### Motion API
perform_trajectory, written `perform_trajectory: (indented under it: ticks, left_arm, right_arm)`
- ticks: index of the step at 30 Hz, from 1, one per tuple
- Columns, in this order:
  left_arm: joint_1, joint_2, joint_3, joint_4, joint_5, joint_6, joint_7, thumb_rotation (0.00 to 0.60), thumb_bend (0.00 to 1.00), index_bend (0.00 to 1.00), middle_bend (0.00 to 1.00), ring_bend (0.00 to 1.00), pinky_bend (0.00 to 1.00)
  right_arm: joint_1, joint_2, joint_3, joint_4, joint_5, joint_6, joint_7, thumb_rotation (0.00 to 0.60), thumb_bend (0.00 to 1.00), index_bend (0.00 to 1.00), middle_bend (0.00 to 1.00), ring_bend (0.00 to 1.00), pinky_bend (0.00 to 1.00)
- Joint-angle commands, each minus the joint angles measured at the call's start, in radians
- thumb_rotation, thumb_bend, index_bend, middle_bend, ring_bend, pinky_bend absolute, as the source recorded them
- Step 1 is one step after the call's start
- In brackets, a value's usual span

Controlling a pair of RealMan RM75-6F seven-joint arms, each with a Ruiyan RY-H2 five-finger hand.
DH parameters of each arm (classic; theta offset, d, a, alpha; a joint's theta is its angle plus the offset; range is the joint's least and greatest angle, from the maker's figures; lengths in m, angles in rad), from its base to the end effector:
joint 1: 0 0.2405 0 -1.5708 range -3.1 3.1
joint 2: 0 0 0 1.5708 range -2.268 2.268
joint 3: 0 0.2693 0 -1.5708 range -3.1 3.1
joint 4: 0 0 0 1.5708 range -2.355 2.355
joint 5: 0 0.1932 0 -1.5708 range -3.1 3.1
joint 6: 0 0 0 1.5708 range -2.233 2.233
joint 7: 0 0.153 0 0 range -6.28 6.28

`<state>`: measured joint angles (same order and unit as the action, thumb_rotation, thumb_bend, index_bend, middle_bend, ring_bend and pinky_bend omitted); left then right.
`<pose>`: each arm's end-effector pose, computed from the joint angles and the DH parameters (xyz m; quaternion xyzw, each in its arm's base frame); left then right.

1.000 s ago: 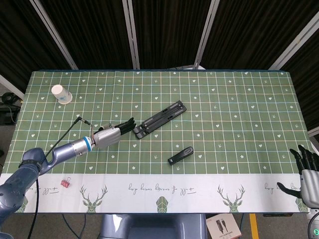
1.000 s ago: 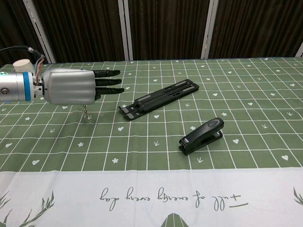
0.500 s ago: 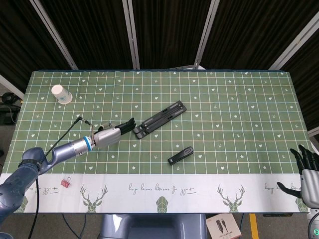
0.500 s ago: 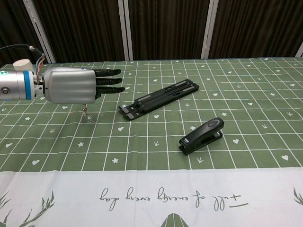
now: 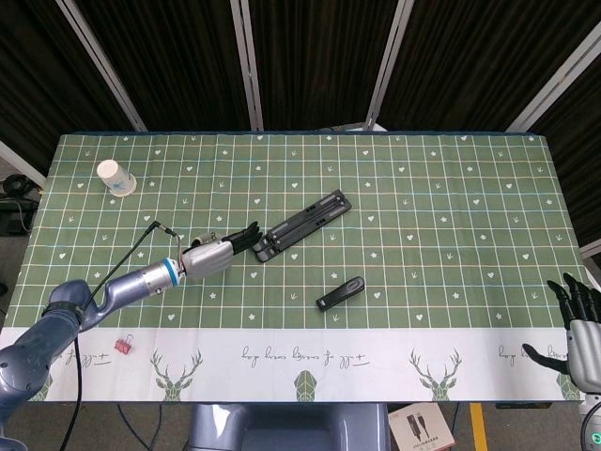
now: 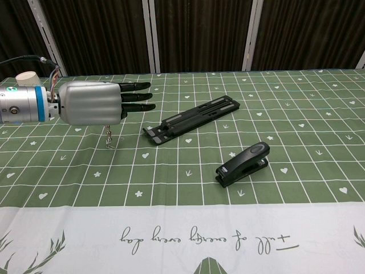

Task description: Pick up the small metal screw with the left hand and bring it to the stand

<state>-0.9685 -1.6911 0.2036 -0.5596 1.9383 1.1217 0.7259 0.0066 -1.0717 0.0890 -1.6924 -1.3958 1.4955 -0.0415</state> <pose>-0.1728 0.4096 -0.0157 -0.7992 0.4503 -0.1166 0.3806 -0.3287 -0.1702 0.2013 0.5400 -0.4158 0.3603 0.6370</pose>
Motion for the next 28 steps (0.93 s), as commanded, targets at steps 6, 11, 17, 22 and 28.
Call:
perform_trajectory:
  ticks: [6,11,17,22,28]
  left_arm:
    - [0.002,-0.007,-0.006,-0.005,-0.008,-0.001,0.000,0.600,0.49,0.67,0.00,0.00,0.00]
    - [-0.001,-0.004,-0.006,-0.012,-0.006,0.000,0.001,0.600,0.49,0.67,0.00,0.00,0.00]
    - [0.000,0.004,-0.006,-0.024,-0.008,-0.001,0.004,0.600,0.49,0.67,0.00,0.00,0.00]
    - [0.003,0.011,-0.005,-0.031,-0.010,-0.006,0.010,0.600,0.49,0.67,0.00,0.00,0.00]
    - [0.008,0.014,-0.007,-0.037,-0.016,-0.012,0.009,0.600,0.49,0.67,0.00,0.00,0.00]
  right_arm:
    - [0.000,0.000,0.000,0.000,0.000,0.000,0.000,0.600,0.05,0.12,0.00,0.00,0.02]
    - [0.000,-0.001,0.001,0.001,0.000,0.001,0.000,0.600,0.05,0.12,0.00,0.00,0.02]
    - [0.000,-0.001,0.000,0.001,-0.001,0.002,0.000,0.600,0.05,0.12,0.00,0.00,0.02]
    - [-0.001,0.000,0.000,0.001,-0.002,0.002,0.000,0.600,0.05,0.12,0.00,0.00,0.02]
    - [0.000,-0.001,0.000,0.001,-0.002,0.002,0.000,0.600,0.05,0.12,0.00,0.00,0.02]
